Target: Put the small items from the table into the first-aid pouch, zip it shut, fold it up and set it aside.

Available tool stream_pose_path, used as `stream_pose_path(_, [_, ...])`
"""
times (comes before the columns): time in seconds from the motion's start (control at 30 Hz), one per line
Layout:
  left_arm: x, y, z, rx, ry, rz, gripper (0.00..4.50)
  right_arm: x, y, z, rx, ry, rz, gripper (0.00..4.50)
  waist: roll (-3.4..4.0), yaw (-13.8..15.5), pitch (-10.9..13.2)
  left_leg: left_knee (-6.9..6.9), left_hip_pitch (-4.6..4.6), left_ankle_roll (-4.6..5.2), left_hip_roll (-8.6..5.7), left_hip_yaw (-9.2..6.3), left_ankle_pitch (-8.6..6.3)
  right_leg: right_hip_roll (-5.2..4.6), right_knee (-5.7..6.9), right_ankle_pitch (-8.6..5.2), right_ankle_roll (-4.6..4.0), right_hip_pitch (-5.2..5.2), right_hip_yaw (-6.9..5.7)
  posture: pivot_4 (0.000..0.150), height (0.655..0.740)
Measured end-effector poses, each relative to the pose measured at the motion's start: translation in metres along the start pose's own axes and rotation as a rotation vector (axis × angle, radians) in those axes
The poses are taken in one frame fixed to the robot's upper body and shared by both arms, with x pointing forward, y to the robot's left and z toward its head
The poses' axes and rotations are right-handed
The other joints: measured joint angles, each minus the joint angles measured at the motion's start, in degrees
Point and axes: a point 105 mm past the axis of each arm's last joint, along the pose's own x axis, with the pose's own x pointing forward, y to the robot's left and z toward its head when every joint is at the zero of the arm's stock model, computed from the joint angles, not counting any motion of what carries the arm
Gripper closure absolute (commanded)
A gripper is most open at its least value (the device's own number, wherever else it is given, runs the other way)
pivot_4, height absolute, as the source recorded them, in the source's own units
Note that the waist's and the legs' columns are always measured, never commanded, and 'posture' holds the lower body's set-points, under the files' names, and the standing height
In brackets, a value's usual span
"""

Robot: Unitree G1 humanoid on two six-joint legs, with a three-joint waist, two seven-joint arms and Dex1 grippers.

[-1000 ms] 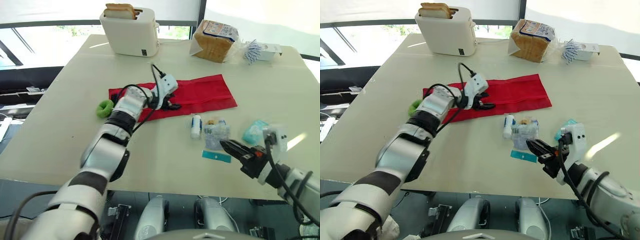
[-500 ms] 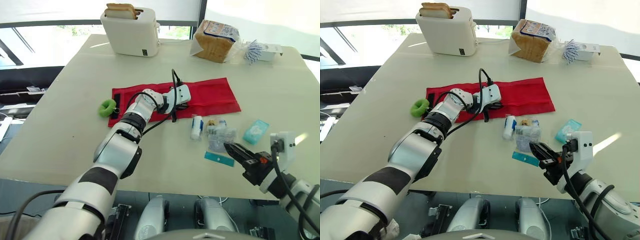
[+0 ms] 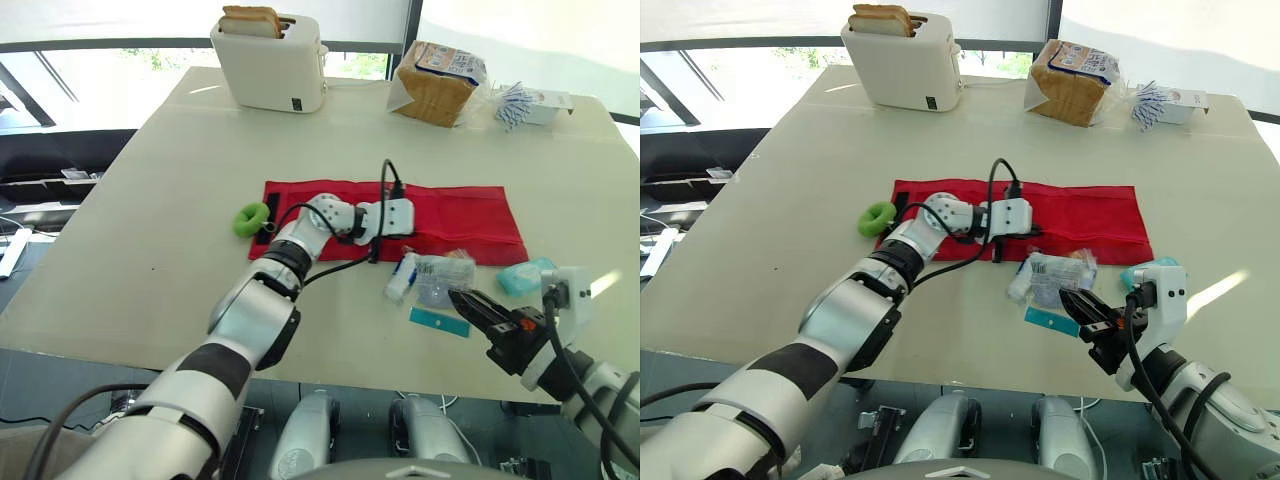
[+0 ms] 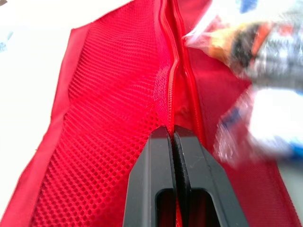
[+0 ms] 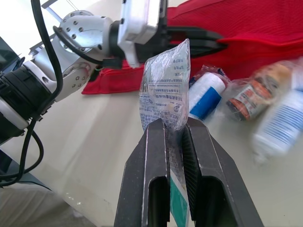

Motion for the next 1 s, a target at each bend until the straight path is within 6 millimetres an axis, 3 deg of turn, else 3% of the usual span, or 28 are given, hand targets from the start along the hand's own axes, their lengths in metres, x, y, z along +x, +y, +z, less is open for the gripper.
stream_pose_path(0.1, [0.004,0.003,0.003,-0.032,-0.003,0.013,3.51,0.001,0.001,0.0,0.004,-0.002,0.005,4.5,0.0,-0.56,0.0,-0.02,0.09,0.0,0.06,0.05,0.0,0.06,0.04,0.0,0.0,-0.01,0.05,0.15,0.74])
stream_pose_path(0.13, [0.0,0.004,0.002,-0.078,-0.014,0.007,3.02,0.001,0.002,-0.001,0.003,0.002,0.011,4.5,0.01,-0.99,0.0,-0.03,0.1,0.0,0.1,0.04,0.0,0.11,0.08,0.0,-0.01,-0.01,0.05,0.15,0.74])
stream_pose_path(0.2, [-0.012,0.009,-0.002,-0.139,-0.036,0.005,2.38,0.002,0.004,-0.001,0.001,0.001,0.02,4.5,0.01,-1.52,0.0,-0.03,0.11,0.0,0.14,0.03,0.0,0.15,0.09,0.0,-0.02,-0.03,0.05,0.15,0.74])
stream_pose_path(0.23, [-0.031,0.015,-0.006,-0.213,-0.062,0.003,2.0,0.003,0.006,0.0,-0.005,0.001,0.032,4.5,0.02,-1.98,0.0,-0.05,0.12,-0.01,0.17,0.05,0.0,0.19,0.11,0.0,-0.03,-0.04,0.08,0.15,0.74])
stream_pose_path(0.27, [-0.054,0.023,-0.012,-0.273,-0.077,0.009,2.0,0.004,0.008,-0.001,-0.01,0.007,0.045,4.5,0.05,-2.31,-0.02,-0.06,0.15,-0.01,0.25,0.07,0.01,0.27,0.12,-0.01,-0.04,-0.06,0.12,0.15,0.74])
stream_pose_path(0.3, [-0.064,0.026,-0.014,-0.292,-0.077,0.014,2.0,0.004,0.008,-0.001,-0.011,0.009,0.051,4.5,0.05,-2.37,-0.02,-0.06,0.15,-0.01,0.27,0.07,0.01,0.28,0.12,-0.01,-0.05,-0.06,0.13,0.15,0.74])
stream_pose_path(0.37, [-0.109,0.026,-0.03,-0.384,-0.054,0.024,2.0,0.005,0.013,-0.002,-0.026,0.023,0.086,4.5,0.11,-2.7,-0.06,-0.1,0.17,-0.05,0.31,0.01,0.02,0.31,0.11,-0.02,-0.06,-0.04,0.15,0.15,0.74])
stream_pose_path(0.47, [-0.154,0.013,-0.054,-0.519,0.01,0.072,2.0,0.002,0.015,-0.007,-0.033,0.053,0.118,4.5,0.12,-2.21,-0.05,-0.06,0.11,-0.08,0.31,-0.05,0.04,0.23,0.07,-0.01,-0.06,-0.04,0.18,0.15,0.74])
stream_pose_path(0.53, [-0.17,0.003,-0.063,-0.569,0.041,0.088,2.0,0.0,0.015,-0.01,-0.031,0.072,0.129,4.5,0.11,-1.27,-0.05,0.01,0.08,-0.08,0.25,-0.09,0.04,0.12,0.07,-0.01,-0.05,-0.01,0.15,0.15,0.74])
stream_pose_path(0.57, [-0.186,-0.009,-0.068,-0.595,0.074,0.085,2.0,-0.005,0.014,-0.01,-0.041,0.084,0.14,4.5,0.11,-0.84,-0.05,0.08,0.06,-0.07,0.21,-0.04,0.04,0.06,0.07,-0.01,-0.04,-0.01,0.16,0.15,0.74])
stream_pose_path(0.73, [-0.206,-0.025,-0.079,-0.613,0.141,0.089,2.0,-0.018,0.008,-0.012,-0.061,0.123,0.149,4.5,0.04,0.52,-0.1,0.19,0.11,-0.04,0.12,-0.19,0.02,-0.04,-0.04,-0.01,-0.03,0.26,0.03,0.15,0.74])
stream_pose_path(1.0, [-0.173,-0.012,-0.086,-0.46,0.206,0.093,2.0,-0.024,0.015,-0.006,-0.111,0.117,0.242,4.5,0.01,0.91,-0.11,0.29,0.1,0.07,0.08,-0.13,-0.05,0.01,0.0,0.0,-0.01,0.26,-0.11,0.15,0.74])
